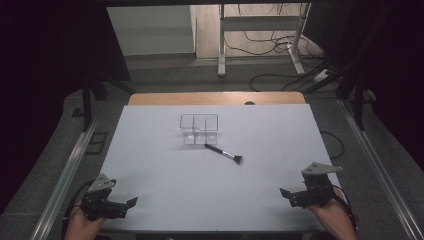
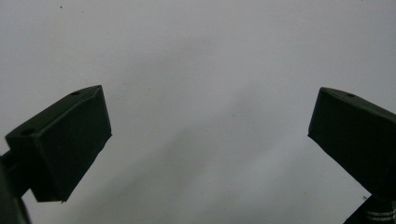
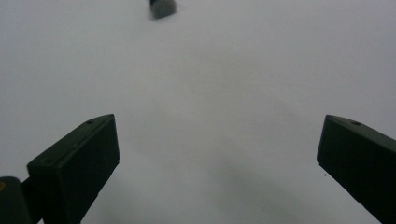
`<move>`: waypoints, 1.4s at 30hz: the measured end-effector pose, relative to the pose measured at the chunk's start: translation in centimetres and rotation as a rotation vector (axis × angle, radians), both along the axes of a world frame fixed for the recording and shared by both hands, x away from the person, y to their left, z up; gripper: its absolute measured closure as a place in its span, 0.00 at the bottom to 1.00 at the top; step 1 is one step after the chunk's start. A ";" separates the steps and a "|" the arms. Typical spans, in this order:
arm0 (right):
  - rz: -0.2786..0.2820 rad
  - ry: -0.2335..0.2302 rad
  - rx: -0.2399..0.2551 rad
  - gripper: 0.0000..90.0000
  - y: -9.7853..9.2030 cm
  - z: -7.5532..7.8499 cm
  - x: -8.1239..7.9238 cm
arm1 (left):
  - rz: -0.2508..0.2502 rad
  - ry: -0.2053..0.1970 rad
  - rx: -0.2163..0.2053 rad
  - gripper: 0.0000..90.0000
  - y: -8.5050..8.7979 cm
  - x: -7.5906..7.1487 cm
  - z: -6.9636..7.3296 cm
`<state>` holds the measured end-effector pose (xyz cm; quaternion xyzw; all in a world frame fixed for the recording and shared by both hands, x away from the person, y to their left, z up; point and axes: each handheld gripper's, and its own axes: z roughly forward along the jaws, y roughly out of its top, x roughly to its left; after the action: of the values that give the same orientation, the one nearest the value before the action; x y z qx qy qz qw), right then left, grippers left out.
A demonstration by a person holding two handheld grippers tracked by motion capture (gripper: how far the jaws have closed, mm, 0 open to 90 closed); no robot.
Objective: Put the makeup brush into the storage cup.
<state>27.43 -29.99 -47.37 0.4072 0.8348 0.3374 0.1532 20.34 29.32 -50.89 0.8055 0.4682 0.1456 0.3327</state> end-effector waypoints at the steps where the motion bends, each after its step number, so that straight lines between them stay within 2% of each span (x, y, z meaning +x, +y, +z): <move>1: 0.002 -0.003 -0.005 0.00 0.1 0.0 0.0 | 0.000 0.000 0.001 0.00 0.0 0.0 0.0; 6: 0.024 -0.002 -0.037 0.00 0.6 0.1 0.3 | -0.001 0.001 0.004 0.00 0.0 0.0 0.0; 11: 0.043 -0.001 -0.039 0.00 1.1 0.2 0.5 | 0.001 0.000 0.007 0.00 0.0 0.0 0.0; 18: 0.049 0.006 -0.021 0.00 1.4 0.5 0.6 | 0.003 -0.005 0.008 0.00 -0.1 0.0 0.1; 24: 0.046 0.036 0.011 0.00 1.6 0.7 0.9 | 0.000 -0.009 -0.002 0.00 0.0 -0.1 0.1; 33: 0.054 0.070 -0.012 0.00 2.0 1.0 1.5 | -0.007 -0.024 -0.010 0.00 -0.1 -0.1 0.2; 42: 0.050 0.106 -0.047 0.00 2.5 1.6 2.5 | -0.012 -0.022 0.002 0.00 -0.1 -0.1 0.2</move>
<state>29.88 -27.52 -45.82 0.3997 0.8594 0.2993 0.1096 20.23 29.18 -50.68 0.8070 0.4596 0.1528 0.3378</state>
